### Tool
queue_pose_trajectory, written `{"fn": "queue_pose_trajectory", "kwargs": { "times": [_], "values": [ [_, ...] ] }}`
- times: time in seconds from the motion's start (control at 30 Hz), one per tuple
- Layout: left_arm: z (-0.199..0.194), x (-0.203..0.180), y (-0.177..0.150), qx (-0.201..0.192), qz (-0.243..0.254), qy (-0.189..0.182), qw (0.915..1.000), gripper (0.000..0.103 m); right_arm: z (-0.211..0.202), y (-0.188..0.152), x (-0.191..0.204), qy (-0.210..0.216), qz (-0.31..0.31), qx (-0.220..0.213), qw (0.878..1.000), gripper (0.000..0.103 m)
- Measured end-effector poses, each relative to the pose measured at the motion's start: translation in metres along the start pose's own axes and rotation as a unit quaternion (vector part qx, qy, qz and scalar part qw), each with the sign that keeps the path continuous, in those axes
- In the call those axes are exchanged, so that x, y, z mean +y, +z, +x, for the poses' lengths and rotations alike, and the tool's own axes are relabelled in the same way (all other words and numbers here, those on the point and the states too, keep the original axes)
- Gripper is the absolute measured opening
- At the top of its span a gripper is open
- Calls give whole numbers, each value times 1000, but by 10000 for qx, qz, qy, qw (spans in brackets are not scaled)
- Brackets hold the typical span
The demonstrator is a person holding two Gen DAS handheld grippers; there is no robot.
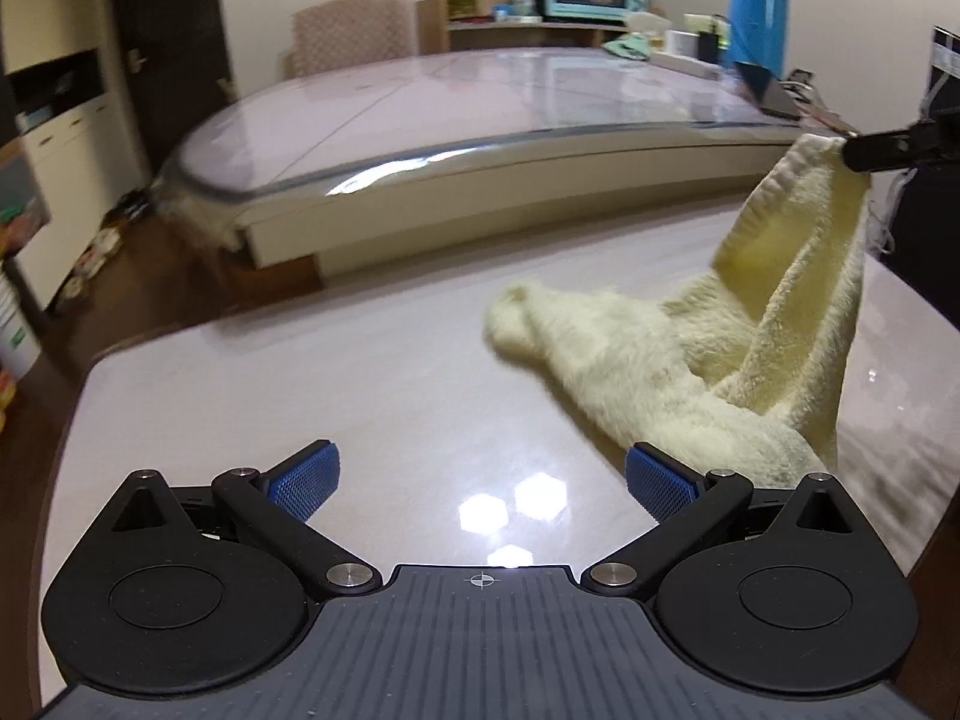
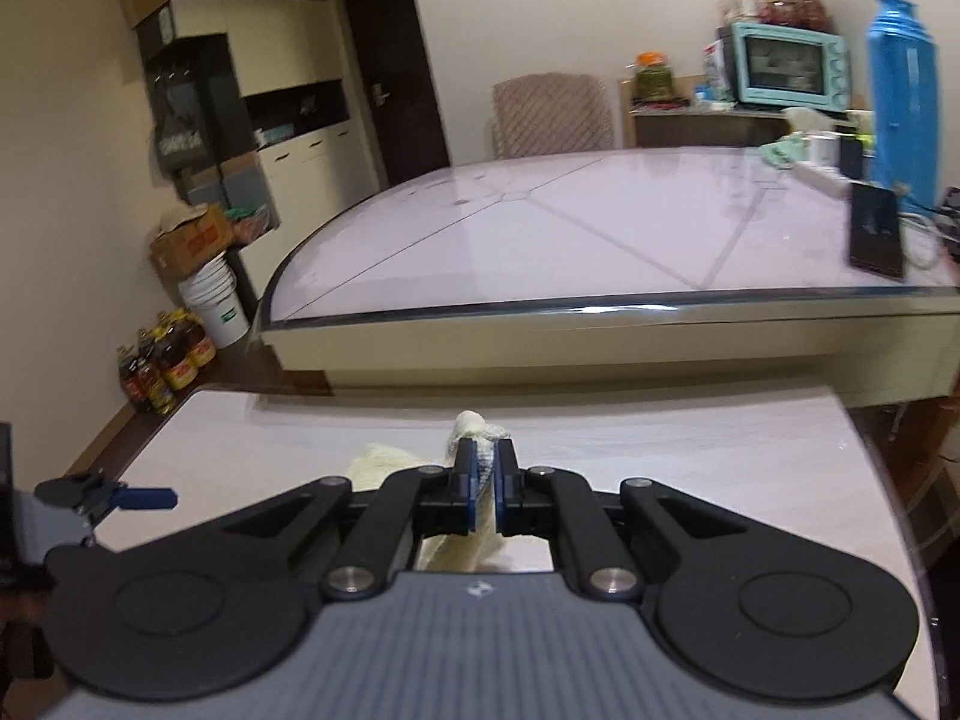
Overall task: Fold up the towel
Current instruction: 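Lift the towel corner up with the right tool to unfold it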
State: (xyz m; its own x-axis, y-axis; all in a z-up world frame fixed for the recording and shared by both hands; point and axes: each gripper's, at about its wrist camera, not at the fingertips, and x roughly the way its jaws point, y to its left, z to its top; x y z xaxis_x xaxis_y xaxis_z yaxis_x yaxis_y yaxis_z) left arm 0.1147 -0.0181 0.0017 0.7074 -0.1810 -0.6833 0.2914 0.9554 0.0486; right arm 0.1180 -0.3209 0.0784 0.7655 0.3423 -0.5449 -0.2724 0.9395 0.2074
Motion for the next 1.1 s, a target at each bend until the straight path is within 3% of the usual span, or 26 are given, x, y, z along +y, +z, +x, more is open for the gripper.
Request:
{"fn": "queue_pose_trajectory", "kwargs": {
  "times": [0.2, 0.47, 0.73, 0.87, 0.9, 1.0, 1.1],
  "values": [
    [20, -20, 25, -83, 462, -173, 9987, 103, -16, -22, -31, -296, 327, 16, 9990, 6],
    [58, -40, 58, 31, 733, -597, 9955, 103, -11, -37, -54, -262, 556, 104, 9981, 6],
    [108, -48, 90, 368, 335, -1023, 9935, 102, -7, -48, -68, -181, 713, 146, 9972, 6],
    [115, -58, 96, 431, 477, -1192, 9908, 99, -4, -53, -77, -163, 812, 195, 9964, 6],
    [117, -59, 97, 467, 498, -1197, 9905, 96, -4, -54, -78, -168, 822, 209, 9963, 6],
    [128, -65, 104, 684, 601, -1224, 9883, 67, -4, -56, -80, -146, 843, 223, 9961, 6],
    [140, -68, 111, 916, 610, -1268, 9858, 67, -4, -58, -81, -103, 840, 229, 9962, 6]
  ]
}}
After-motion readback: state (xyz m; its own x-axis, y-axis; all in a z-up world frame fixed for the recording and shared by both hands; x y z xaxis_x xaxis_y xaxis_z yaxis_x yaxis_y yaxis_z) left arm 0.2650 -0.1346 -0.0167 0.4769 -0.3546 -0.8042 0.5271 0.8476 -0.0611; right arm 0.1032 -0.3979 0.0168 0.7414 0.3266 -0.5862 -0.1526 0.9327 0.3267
